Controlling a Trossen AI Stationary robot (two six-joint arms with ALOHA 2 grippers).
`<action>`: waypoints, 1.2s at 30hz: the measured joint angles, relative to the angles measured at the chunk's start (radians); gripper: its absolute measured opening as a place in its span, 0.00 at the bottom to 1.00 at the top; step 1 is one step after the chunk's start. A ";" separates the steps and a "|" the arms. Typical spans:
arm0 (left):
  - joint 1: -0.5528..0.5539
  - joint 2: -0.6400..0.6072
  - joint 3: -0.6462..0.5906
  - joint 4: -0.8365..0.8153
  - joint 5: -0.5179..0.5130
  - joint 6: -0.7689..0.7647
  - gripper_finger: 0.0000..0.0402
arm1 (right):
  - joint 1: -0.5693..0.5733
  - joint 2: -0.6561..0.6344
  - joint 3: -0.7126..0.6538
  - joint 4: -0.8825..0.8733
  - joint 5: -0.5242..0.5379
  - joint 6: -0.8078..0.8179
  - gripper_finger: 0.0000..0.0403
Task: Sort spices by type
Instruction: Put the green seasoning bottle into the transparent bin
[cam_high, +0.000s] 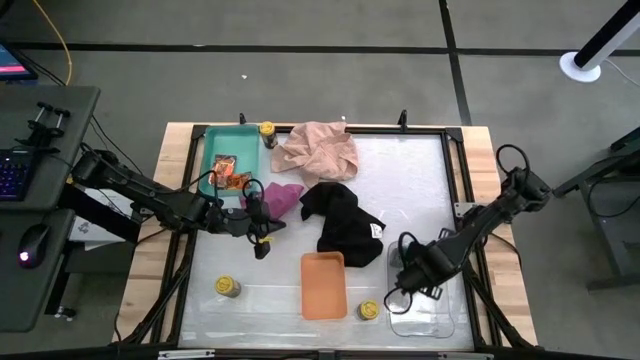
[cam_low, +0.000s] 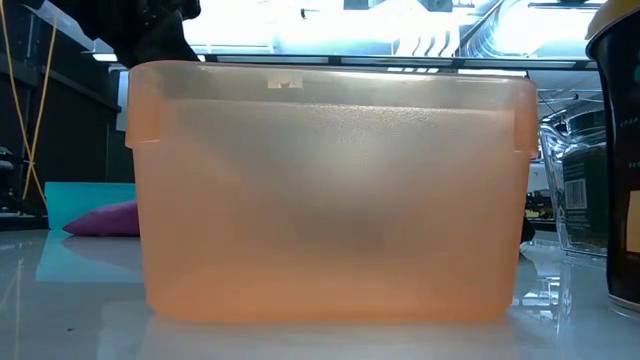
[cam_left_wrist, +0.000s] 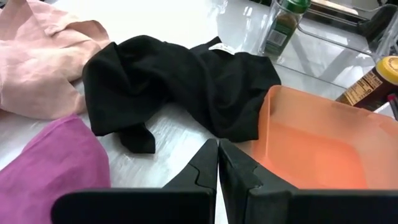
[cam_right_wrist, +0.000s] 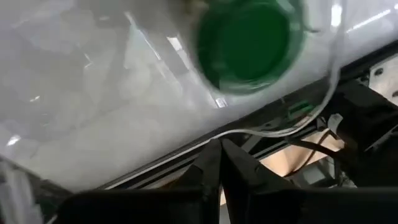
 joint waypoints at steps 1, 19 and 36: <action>0.000 0.000 0.000 0.000 0.008 0.000 0.00 | -0.007 -0.015 -0.025 0.004 0.002 -0.002 0.00; 0.000 0.000 0.000 0.000 0.018 -0.011 0.00 | -0.081 -0.113 -0.088 0.131 0.149 -0.193 0.00; 0.000 0.000 0.000 -0.001 -0.007 -0.009 0.00 | -0.076 -0.113 -0.074 0.057 0.226 -0.199 0.00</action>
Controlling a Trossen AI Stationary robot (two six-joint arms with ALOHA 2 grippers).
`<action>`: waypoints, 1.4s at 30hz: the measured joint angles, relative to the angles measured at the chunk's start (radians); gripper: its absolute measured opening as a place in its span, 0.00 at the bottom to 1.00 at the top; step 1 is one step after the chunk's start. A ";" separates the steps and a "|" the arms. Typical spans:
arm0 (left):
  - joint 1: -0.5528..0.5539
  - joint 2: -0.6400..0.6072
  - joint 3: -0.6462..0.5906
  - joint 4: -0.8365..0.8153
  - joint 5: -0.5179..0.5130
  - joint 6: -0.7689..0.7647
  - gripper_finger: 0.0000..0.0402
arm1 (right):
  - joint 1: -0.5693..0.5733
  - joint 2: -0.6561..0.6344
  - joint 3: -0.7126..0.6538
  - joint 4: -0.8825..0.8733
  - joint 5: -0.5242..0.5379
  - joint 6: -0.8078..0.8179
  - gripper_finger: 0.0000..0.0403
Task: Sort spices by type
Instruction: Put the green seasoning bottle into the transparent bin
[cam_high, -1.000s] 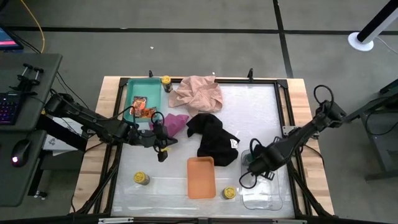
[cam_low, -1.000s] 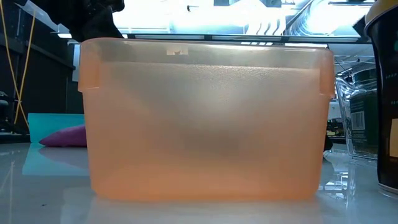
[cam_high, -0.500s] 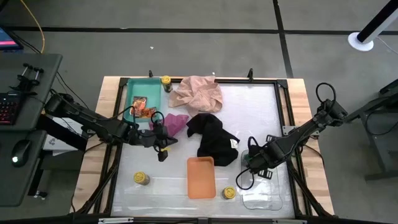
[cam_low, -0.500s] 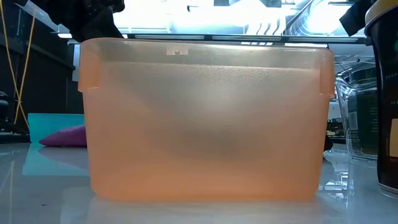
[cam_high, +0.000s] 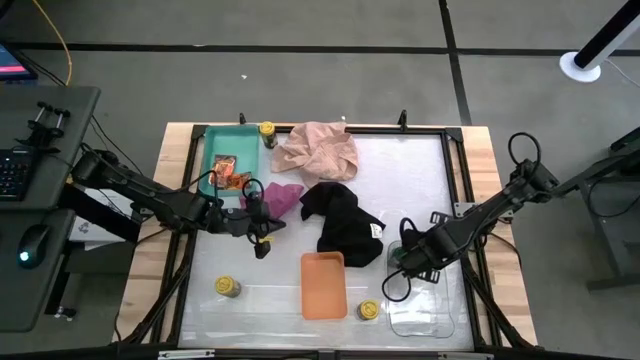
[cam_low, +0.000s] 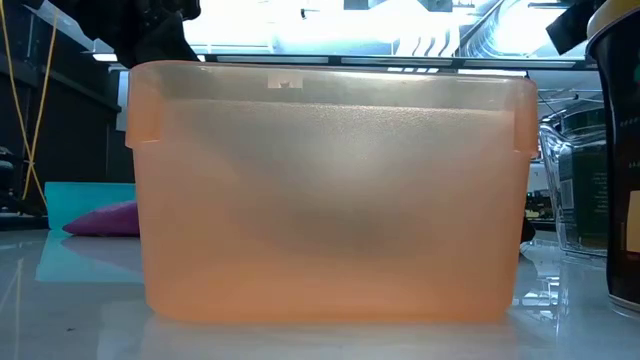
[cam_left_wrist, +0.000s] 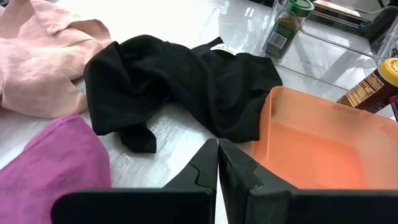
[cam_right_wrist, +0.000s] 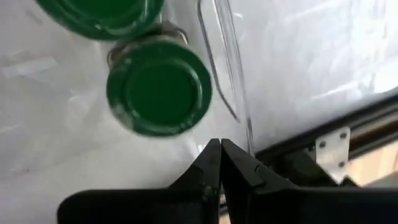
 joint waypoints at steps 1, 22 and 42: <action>0.000 0.000 0.000 0.000 0.000 0.000 0.00 | 0.006 -0.003 0.009 -0.003 -0.007 0.009 0.00; 0.000 0.000 0.000 -0.001 -0.001 0.002 0.00 | 0.079 0.098 0.014 0.477 0.094 0.326 0.00; 0.000 0.000 0.000 -0.002 -0.030 0.021 0.00 | 0.078 0.141 0.014 0.350 0.192 0.376 0.00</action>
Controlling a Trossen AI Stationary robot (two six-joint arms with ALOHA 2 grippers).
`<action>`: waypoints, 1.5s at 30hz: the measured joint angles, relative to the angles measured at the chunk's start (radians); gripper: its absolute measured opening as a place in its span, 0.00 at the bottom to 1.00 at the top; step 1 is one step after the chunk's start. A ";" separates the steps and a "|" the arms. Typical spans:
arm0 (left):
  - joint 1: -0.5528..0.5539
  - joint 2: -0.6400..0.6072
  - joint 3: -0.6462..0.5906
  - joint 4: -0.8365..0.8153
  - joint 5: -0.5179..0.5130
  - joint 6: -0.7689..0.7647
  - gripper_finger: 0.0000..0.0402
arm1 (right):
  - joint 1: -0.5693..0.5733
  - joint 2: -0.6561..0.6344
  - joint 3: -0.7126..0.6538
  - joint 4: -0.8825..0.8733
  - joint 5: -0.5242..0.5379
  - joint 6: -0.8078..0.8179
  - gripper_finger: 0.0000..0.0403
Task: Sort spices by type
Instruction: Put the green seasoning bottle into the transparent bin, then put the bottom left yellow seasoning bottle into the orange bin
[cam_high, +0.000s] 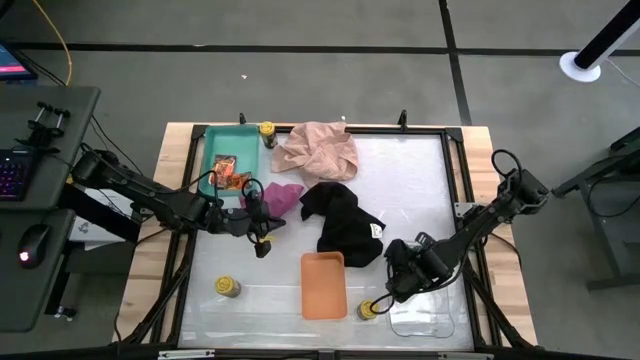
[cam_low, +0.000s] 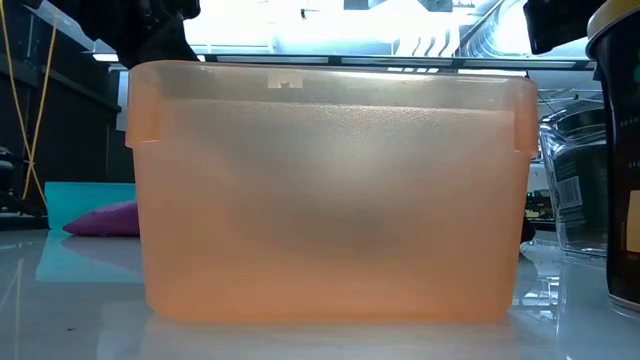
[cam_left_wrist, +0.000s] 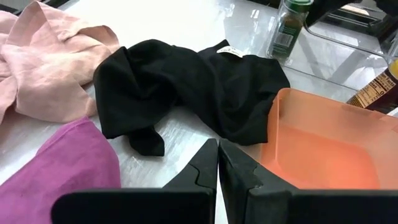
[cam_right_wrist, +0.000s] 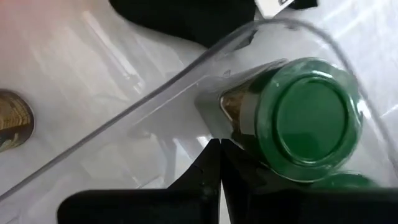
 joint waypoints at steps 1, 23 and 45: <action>0.000 0.000 0.000 0.000 0.000 0.000 0.00 | 0.000 0.000 0.000 -0.001 0.004 -0.001 0.00; 0.025 -0.170 0.094 -0.062 0.395 0.095 0.01 | 0.003 -0.004 0.285 -0.147 0.118 -0.188 0.00; -0.420 -0.101 0.277 -0.696 0.512 -0.110 0.72 | -0.144 0.006 0.294 -0.100 0.378 -0.207 0.02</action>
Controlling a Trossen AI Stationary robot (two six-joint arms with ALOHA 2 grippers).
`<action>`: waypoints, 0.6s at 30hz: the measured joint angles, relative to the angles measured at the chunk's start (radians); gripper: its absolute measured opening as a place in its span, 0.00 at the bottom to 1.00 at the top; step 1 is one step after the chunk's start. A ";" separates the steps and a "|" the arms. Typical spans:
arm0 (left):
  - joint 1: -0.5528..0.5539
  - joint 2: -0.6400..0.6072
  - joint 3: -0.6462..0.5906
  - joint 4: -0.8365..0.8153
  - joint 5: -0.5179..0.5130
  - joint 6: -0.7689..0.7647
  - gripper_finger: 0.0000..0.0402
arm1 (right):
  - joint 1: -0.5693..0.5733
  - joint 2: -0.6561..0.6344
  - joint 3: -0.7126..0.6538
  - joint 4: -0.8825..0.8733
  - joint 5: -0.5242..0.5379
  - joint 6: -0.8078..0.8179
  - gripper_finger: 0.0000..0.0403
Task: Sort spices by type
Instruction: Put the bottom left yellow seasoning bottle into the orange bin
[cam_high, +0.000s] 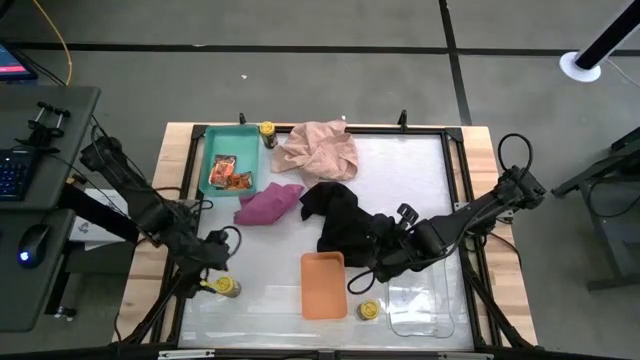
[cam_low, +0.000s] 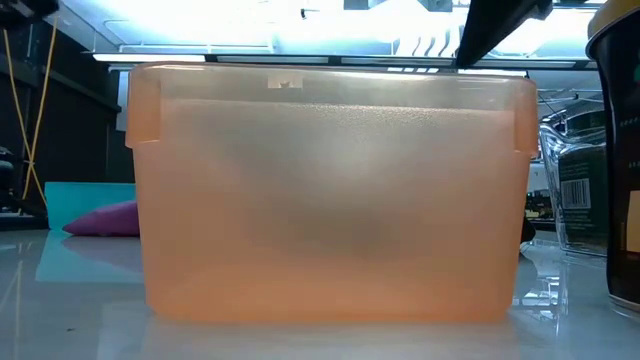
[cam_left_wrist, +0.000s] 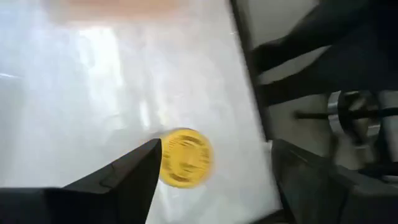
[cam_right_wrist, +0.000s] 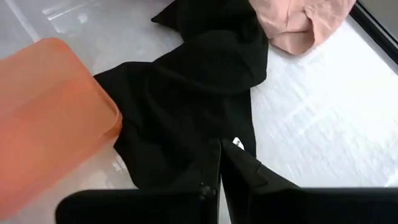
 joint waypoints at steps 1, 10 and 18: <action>0.000 0.020 0.000 -0.002 -0.013 0.019 0.73 | -0.002 0.000 -0.004 0.003 -0.001 0.002 0.02; -0.046 0.169 0.000 0.001 -0.011 0.039 0.74 | -0.011 0.000 -0.012 0.007 0.000 0.001 0.02; -0.077 0.206 0.000 -0.011 -0.086 0.075 0.74 | -0.011 0.000 -0.012 0.005 0.003 0.001 0.02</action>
